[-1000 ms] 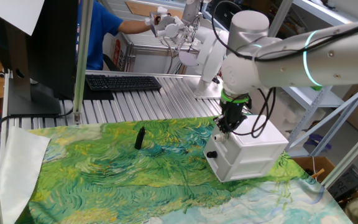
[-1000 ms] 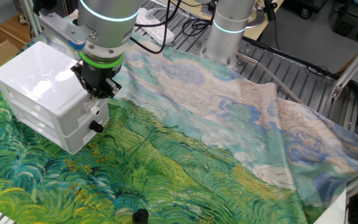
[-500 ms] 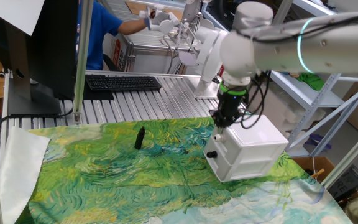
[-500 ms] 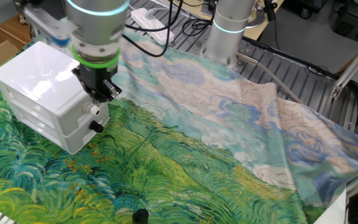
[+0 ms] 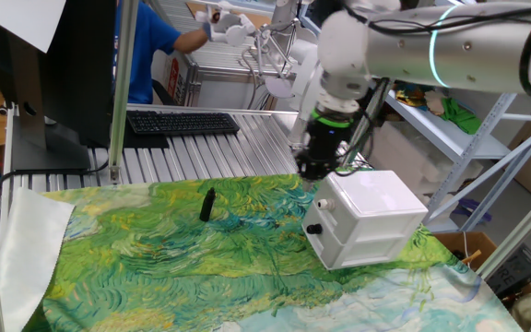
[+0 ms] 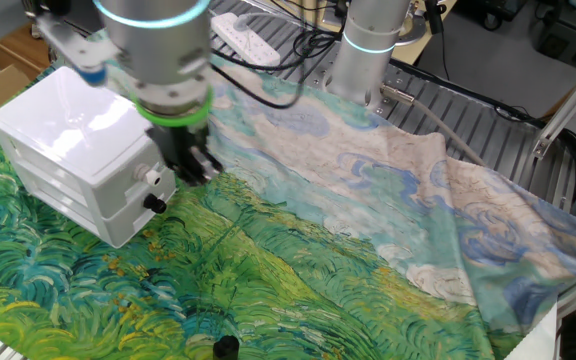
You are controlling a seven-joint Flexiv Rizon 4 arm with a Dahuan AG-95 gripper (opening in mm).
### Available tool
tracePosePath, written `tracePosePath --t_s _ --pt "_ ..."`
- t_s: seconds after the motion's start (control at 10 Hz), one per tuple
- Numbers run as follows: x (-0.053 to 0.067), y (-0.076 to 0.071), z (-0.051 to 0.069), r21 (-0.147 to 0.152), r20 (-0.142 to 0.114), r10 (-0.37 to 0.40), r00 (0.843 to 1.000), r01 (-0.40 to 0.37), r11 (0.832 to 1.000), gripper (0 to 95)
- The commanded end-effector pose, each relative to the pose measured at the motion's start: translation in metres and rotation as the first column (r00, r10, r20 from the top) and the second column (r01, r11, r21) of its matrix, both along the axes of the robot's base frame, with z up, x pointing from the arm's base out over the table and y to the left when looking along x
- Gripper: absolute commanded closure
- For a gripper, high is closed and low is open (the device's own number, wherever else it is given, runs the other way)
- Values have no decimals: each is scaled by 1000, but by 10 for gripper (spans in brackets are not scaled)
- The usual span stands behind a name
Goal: Use the gripper to push and close the drawer
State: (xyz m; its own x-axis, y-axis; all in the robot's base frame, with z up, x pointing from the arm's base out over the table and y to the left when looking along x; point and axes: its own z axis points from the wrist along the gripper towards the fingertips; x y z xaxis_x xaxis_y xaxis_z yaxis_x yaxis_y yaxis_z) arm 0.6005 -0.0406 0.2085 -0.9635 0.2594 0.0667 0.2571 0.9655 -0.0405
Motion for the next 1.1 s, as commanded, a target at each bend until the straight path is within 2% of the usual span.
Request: tracePosePath --t_s 0.1,0.2,0.4,0.5,0.6,0.7,0.8,1.0,1.1 --pt "-3 12 1 0 -2 2 1000 -2 1000 950" --pt "-5 16 1 0 -3 0 1000 0 1000 950" --pt "-16 32 -6 -12 -1 -32 999 32 999 950" --pt "-23 39 -7 -7 -14 -35 999 34 999 950" --pt "-30 46 -7 -6 -64 -45 997 45 999 950" --pt "-38 52 -6 -6 -103 -63 993 62 998 950" --pt "-45 59 -8 -15 -129 -97 987 96 995 950" --pt "-60 63 -9 -24 -130 -103 986 100 995 950" --pt "-70 61 -4 -23 -147 -99 984 96 995 950"
